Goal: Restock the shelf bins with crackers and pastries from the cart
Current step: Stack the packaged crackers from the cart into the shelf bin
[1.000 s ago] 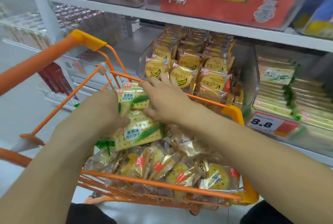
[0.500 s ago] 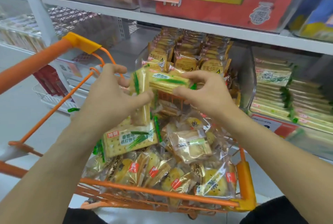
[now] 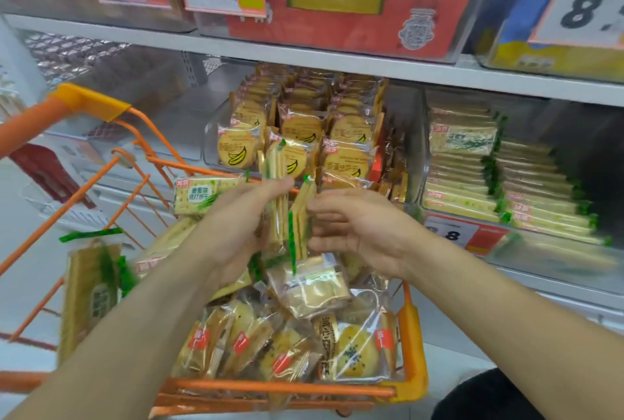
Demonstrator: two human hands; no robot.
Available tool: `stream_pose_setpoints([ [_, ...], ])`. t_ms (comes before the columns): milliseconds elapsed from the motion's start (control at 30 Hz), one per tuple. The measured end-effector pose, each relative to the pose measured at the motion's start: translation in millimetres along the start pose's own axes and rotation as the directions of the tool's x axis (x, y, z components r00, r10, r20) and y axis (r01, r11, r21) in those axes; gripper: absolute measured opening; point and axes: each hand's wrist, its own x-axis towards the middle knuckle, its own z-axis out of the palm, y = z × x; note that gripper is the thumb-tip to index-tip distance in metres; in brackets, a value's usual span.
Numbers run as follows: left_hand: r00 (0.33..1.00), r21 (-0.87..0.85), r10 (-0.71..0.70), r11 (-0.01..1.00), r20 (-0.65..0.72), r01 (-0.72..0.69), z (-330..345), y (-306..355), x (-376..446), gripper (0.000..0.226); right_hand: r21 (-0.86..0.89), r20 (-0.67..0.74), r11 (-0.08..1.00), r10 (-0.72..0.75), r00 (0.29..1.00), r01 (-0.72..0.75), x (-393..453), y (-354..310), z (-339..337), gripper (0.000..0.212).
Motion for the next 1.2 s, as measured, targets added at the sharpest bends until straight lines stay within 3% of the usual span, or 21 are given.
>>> stream_pose_setpoints([
  [67,0.999,-0.025,0.022,0.999,0.026,-0.021,5,-2,0,0.033,-0.079,0.027,0.997,0.027,0.999,-0.024,0,-3,-5,0.019],
  [167,0.996,-0.075,0.062,0.996,0.071,-0.057,11,-4,-3,0.047,-0.17,0.039,0.985,0.024,0.999,-0.017,1,-1,-10,0.045],
  [333,0.999,-0.073,-0.004,0.997,0.043,0.007,17,-5,-8,0.072,-0.136,0.013,0.991,-0.016,1.0,0.018,-6,-5,-20,0.036],
  [400,0.999,-0.096,-0.047,0.994,-0.003,0.047,17,-4,-8,0.065,-0.087,-0.013,0.996,-0.029,1.0,0.027,-8,-12,-25,0.025],
  [467,0.998,-0.107,-0.066,0.992,-0.015,0.064,16,-2,-7,0.042,-0.067,-0.067,0.994,-0.092,0.994,0.088,-9,-16,-31,0.022],
  [533,0.995,-0.13,-0.097,0.987,0.0,0.097,16,2,-8,0.031,-0.116,-0.121,0.959,-0.27,0.955,0.257,-9,-18,-37,0.03],
  [600,0.99,-0.184,-0.14,0.973,0.016,0.141,12,4,-8,0.04,-0.348,-0.078,0.786,-0.568,0.82,0.511,-11,-19,-40,0.033],
  [667,0.981,-0.231,-0.179,0.954,0.077,0.192,9,6,-9,0.054,-0.528,0.096,0.533,-0.735,0.671,0.661,-14,-16,-36,0.032],
  [767,0.953,-0.248,-0.21,0.933,0.219,0.262,7,9,-11,0.068,-0.68,0.269,0.268,-0.775,0.572,0.683,-13,-8,-33,0.042],
  [833,0.946,-0.214,-0.195,0.943,0.259,0.254,6,11,-13,0.062,-0.687,0.378,0.193,-0.729,0.571,0.701,-13,-6,-34,0.048],
  [933,0.96,-0.085,-0.109,0.987,0.257,0.135,10,9,-16,0.037,-0.663,0.476,0.204,-0.628,0.616,0.72,-18,-5,-36,0.063],
  [1000,0.966,-0.051,-0.083,0.994,0.246,0.098,11,7,-17,0.031,-0.634,0.47,0.281,-0.601,0.647,0.721,-22,-8,-38,0.063],
  [1100,0.955,0.012,-0.07,0.997,0.287,0.07,10,5,-15,0.04,-0.541,0.329,0.434,-0.679,0.656,0.72,-26,-18,-43,0.047],
  [1200,0.946,0.174,-0.029,0.984,0.324,-0.029,12,4,-14,0.053,-0.559,0.161,0.472,-0.745,0.648,0.682,-26,-29,-55,0.041],
])
